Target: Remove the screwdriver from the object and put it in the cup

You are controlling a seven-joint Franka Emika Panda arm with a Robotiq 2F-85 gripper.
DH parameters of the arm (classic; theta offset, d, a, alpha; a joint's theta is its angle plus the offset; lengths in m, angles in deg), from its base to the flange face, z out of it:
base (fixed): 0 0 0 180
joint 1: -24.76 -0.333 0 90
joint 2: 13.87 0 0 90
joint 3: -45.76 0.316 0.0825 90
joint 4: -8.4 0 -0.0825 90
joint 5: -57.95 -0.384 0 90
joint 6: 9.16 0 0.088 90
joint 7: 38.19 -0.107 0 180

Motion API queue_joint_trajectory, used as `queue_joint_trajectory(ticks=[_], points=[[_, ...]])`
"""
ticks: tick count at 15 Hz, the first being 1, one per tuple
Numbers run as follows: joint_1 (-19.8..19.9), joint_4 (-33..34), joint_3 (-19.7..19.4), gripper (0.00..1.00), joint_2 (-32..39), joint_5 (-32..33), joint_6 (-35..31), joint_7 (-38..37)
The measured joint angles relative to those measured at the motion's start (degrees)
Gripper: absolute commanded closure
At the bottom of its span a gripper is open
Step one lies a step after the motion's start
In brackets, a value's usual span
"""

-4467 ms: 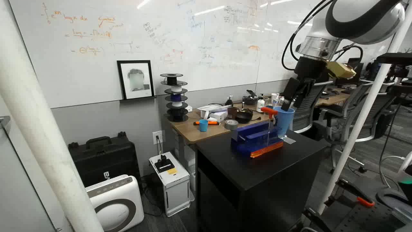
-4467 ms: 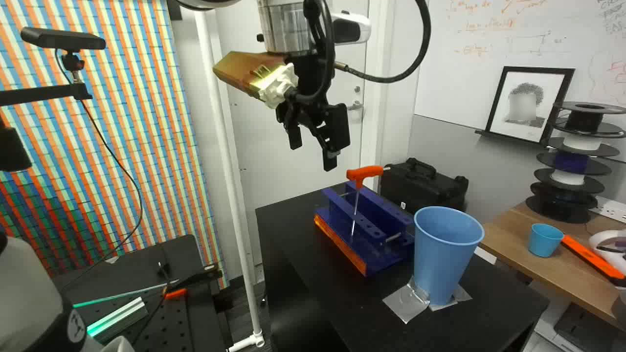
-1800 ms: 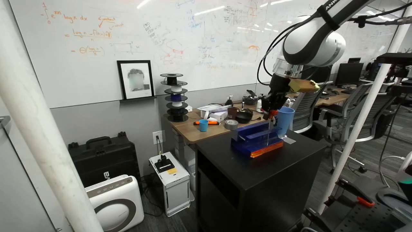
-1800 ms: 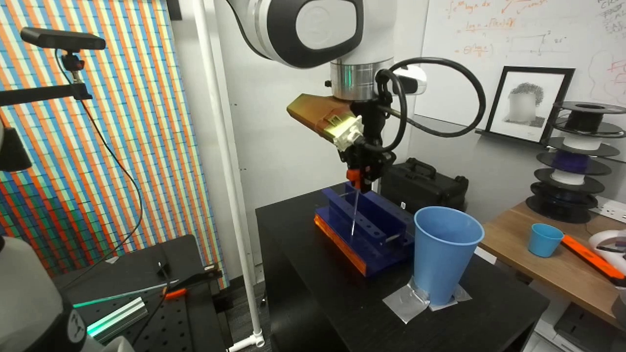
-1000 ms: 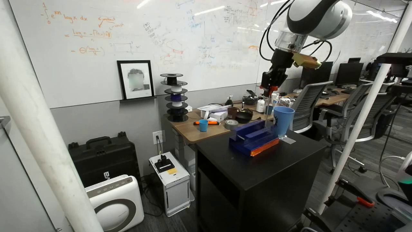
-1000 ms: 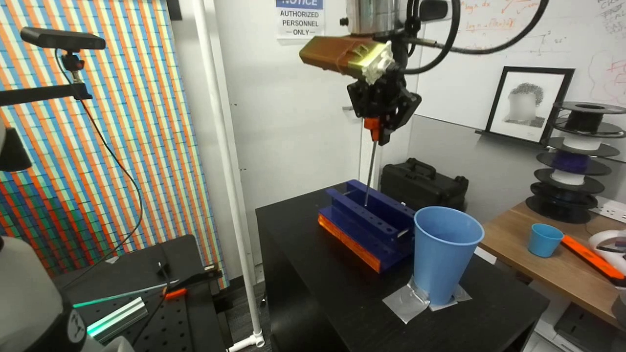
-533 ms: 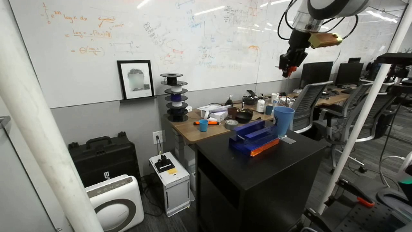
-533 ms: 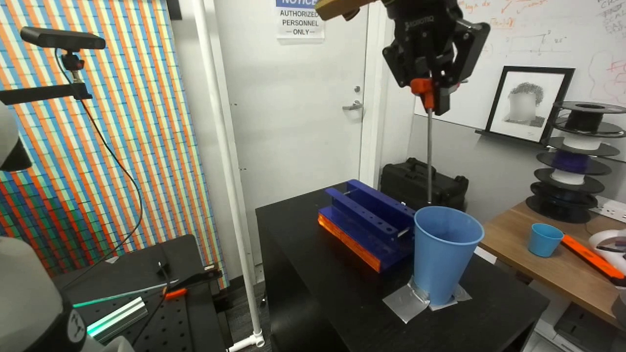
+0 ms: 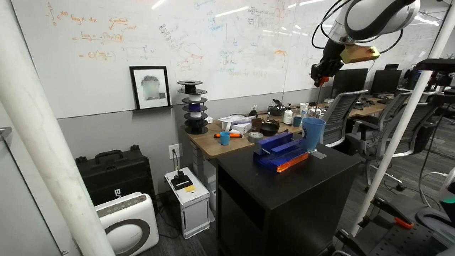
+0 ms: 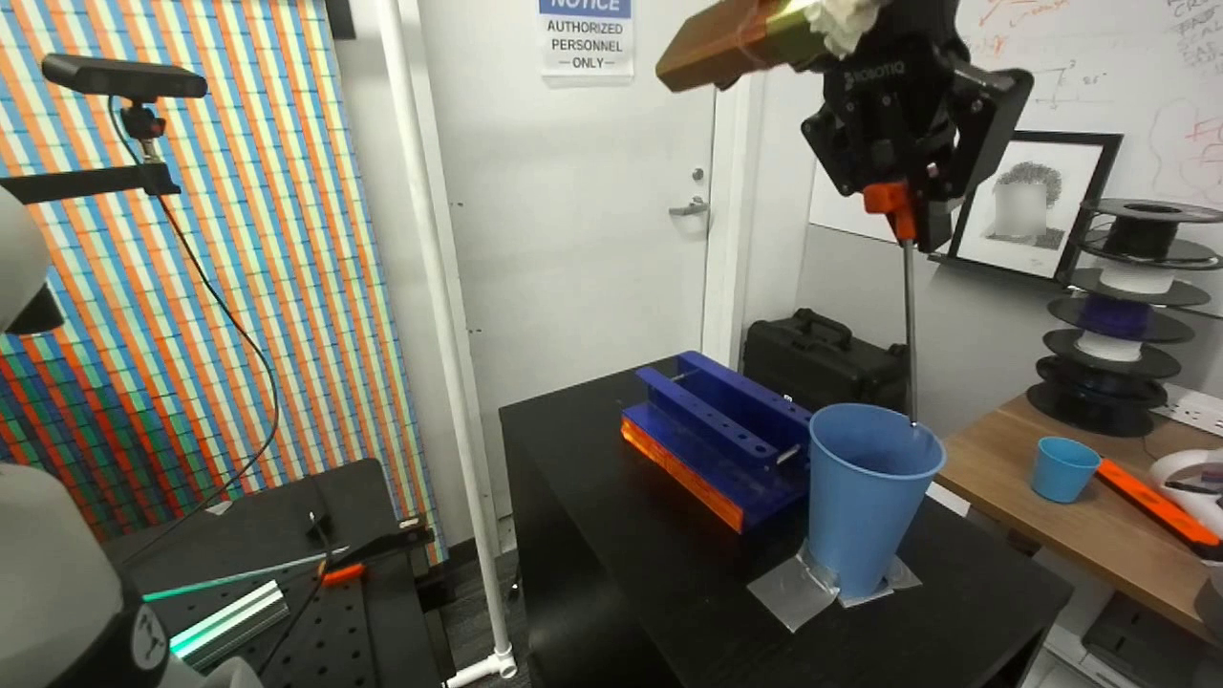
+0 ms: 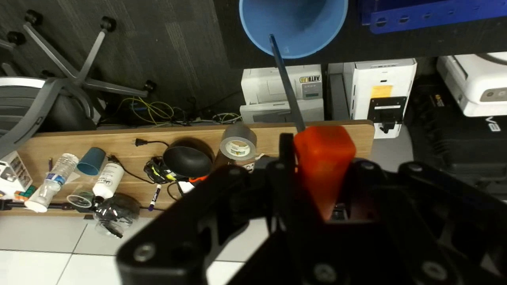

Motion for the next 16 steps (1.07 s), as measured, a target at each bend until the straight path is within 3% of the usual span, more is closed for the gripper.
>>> queue_joint_trajectory(ticks=[4, 5, 7, 13, 16], points=[[-0.29, -1.86, 0.30, 0.88, 3.20, -0.48, -6.76, -2.12], [-0.54, -2.00, 0.31, 0.60, 3.94, -1.25, -7.28, -2.15], [-1.27, -2.10, 0.30, 0.51, 5.25, -4.20, -7.23, -1.98], [-1.78, -2.24, -0.43, 0.05, 6.46, -7.36, -7.08, -1.38], [-1.56, -2.00, -0.83, 0.00, 4.81, -7.28, -6.87, -1.05]])
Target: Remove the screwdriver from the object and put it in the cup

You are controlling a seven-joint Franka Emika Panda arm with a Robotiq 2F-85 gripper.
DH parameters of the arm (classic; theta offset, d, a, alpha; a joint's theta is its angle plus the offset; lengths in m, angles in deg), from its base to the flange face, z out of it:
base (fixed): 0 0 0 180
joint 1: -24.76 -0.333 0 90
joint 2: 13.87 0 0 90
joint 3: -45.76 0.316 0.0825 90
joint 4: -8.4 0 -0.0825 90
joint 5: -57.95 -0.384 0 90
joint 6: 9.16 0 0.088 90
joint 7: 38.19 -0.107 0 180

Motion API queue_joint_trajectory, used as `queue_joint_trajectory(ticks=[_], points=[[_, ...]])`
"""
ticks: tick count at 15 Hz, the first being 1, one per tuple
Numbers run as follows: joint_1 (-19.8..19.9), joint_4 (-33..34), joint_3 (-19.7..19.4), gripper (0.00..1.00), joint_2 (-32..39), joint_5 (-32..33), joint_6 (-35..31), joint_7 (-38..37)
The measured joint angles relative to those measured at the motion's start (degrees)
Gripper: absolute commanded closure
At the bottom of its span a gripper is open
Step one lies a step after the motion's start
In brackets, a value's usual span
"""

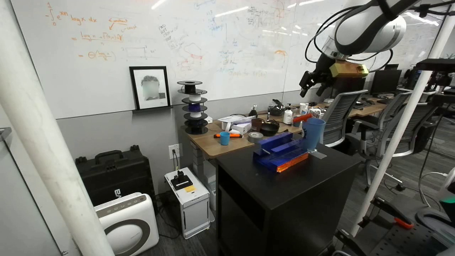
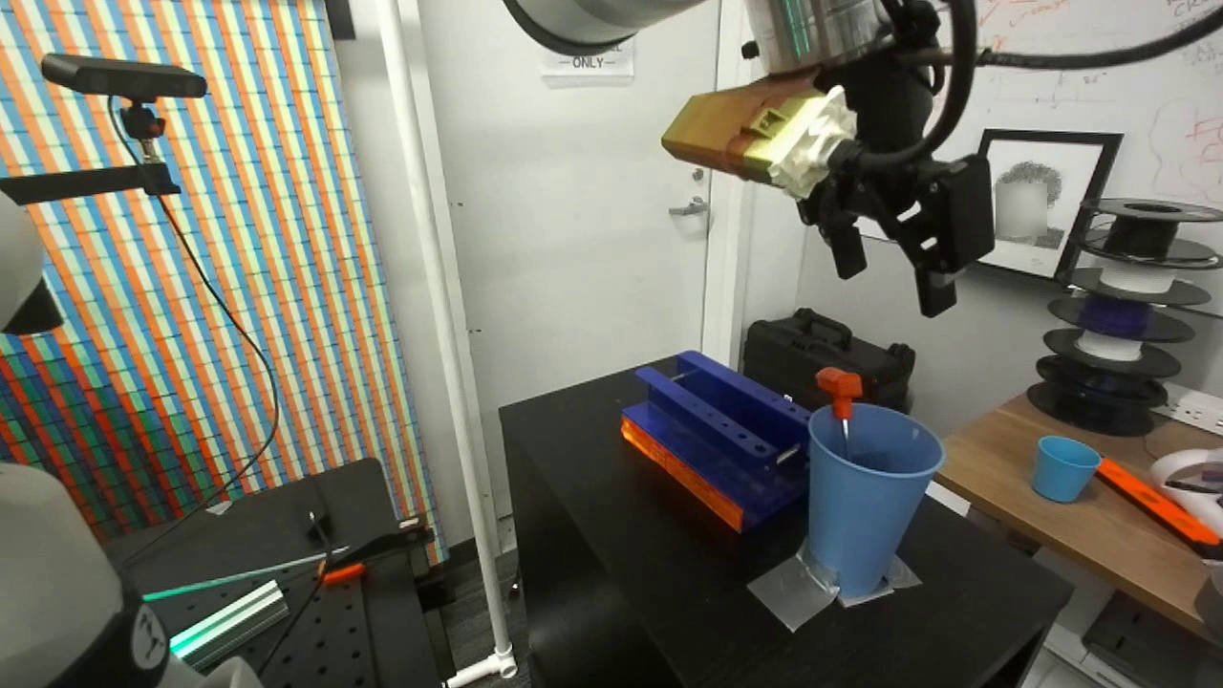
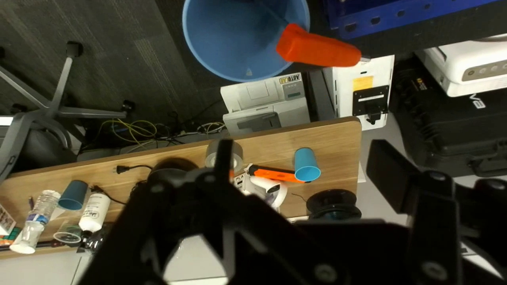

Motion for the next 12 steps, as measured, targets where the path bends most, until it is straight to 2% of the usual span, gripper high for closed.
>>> queue_joint_trajectory(ticks=[5, 9, 12], points=[[0.00, 0.95, -0.35, 0.00, -6.11, -0.49, 4.79, 2.99], [-1.33, 1.96, -1.40, 0.00, -10.48, -5.43, 16.28, 6.70], [-1.76, 1.98, -1.83, 0.00, -11.19, -5.79, 17.75, 7.08]])
